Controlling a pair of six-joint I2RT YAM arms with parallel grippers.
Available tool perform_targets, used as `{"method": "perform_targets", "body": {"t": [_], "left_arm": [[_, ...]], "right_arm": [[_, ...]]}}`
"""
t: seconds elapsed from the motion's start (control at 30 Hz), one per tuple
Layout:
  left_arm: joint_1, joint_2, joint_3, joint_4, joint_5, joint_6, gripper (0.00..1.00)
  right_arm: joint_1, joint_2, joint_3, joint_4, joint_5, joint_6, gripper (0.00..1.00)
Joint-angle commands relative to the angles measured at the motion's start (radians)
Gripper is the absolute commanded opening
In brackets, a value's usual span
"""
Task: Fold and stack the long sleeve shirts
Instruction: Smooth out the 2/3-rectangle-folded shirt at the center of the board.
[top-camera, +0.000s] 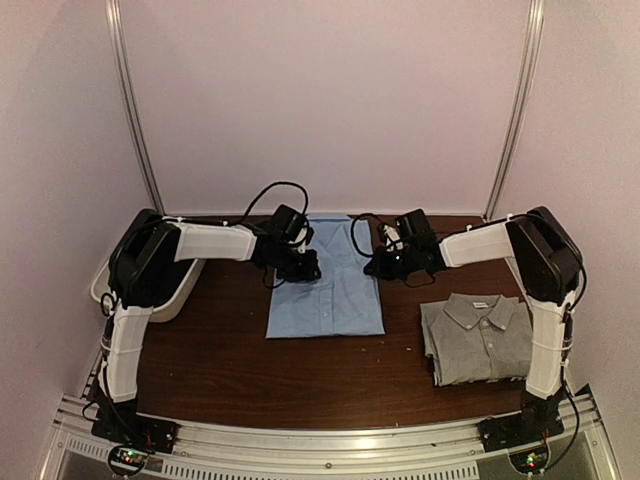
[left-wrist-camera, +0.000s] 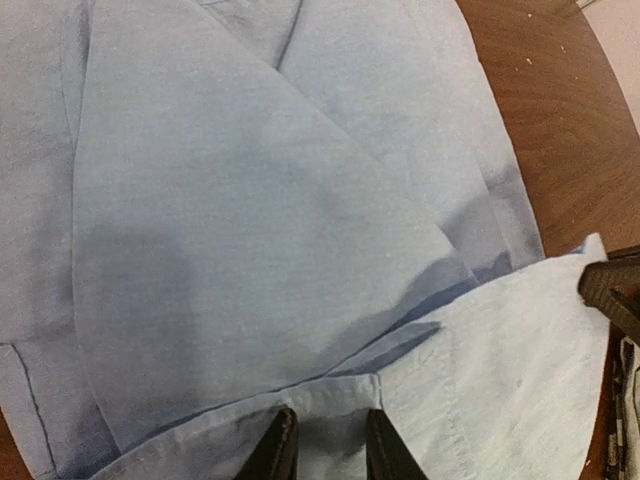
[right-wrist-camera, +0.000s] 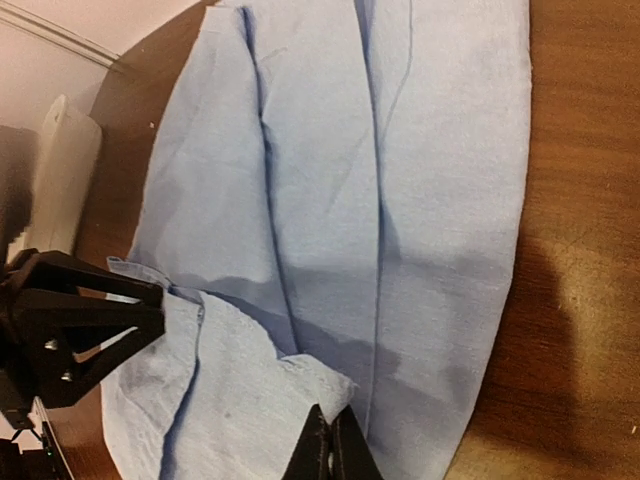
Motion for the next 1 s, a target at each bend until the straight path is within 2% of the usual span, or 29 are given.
{"method": "perform_targets", "body": {"t": [0.0,0.63,0.8,0.97], "left_arm": [[0.015,-0.010,-0.012,0.014,-0.024,0.013,0.25],[0.024,-0.072,-0.047,0.015,0.005,0.019,0.25],[-0.006,-0.144,-0.103,0.031,0.024,0.012,0.25],[-0.037,-0.172,-0.160,0.083,0.065,-0.016,0.25]], "right_arm": [[0.024,-0.142,-0.041,0.015,0.112,-0.014,0.02],[-0.017,0.016,0.015,-0.063,0.214,-0.035,0.00],[-0.016,0.014,0.043,-0.072,0.199,-0.045,0.09],[-0.014,-0.014,0.069,-0.108,0.212,-0.058,0.24]]}}
